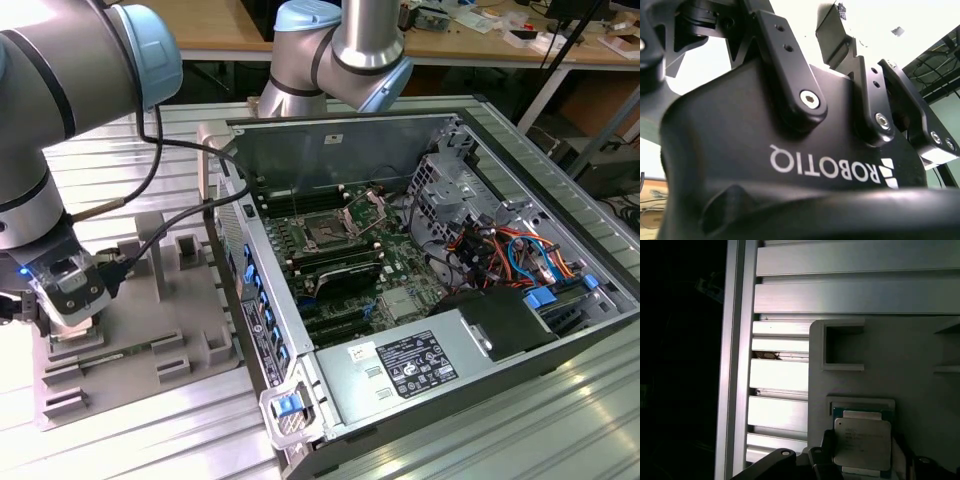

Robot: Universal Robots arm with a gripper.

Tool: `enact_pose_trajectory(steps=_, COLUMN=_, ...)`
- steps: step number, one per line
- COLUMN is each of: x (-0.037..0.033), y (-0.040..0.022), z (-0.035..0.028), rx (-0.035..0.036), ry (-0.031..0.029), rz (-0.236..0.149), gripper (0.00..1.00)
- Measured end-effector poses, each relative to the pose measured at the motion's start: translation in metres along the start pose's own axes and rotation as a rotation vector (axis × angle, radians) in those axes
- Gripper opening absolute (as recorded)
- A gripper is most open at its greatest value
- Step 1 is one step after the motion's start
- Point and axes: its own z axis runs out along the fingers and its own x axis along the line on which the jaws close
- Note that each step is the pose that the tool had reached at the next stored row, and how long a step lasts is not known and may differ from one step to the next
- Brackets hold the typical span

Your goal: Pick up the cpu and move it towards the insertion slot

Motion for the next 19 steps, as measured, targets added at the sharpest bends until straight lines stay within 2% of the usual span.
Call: enact_pose_trajectory(steps=19, x=0.0, y=0.0001, z=-0.0114, rx=0.0, ry=0.0, rz=0.0, gripper=0.53)
